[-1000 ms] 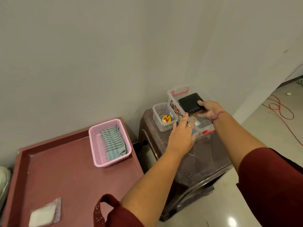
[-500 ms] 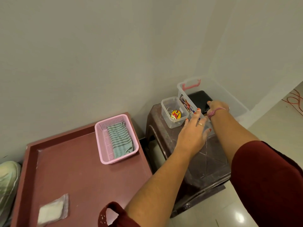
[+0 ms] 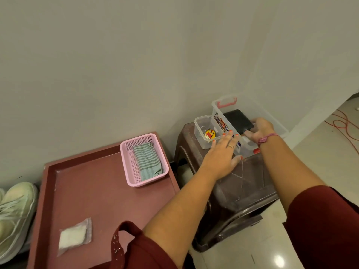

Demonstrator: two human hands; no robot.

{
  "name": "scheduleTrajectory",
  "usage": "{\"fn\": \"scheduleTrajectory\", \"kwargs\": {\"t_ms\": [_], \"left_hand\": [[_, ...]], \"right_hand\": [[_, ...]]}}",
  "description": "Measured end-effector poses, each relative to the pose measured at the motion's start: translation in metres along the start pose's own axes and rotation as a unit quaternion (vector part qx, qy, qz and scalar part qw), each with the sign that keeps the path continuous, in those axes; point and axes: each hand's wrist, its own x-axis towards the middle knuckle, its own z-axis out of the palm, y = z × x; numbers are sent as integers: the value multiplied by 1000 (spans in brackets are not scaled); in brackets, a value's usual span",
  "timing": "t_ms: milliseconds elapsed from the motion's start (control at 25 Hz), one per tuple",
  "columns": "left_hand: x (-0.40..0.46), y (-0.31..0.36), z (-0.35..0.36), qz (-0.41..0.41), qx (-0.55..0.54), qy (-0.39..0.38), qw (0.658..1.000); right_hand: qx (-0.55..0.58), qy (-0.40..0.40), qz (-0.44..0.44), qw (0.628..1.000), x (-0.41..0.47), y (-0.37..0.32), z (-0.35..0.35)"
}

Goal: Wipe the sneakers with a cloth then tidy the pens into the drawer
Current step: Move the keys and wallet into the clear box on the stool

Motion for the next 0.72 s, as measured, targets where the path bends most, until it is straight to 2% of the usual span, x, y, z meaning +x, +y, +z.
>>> {"fn": "scheduleTrajectory", "kwargs": {"t_ms": [120, 400, 520, 720], "left_hand": [[-35, -5, -23, -22, -36, 50, 998], [-136, -47, -74, -48, -59, 173, 982], [-191, -73, -84, -58, -29, 203, 977], [-288, -126, -79, -158, -10, 216, 963]], "right_hand": [[26, -2, -31, 999, -32, -4, 5], [-13, -95, -80, 992, -144, 35, 24], [8, -150, -53, 987, -178, 74, 42], [-6, -204, 1, 979, -232, 154, 87]]}}
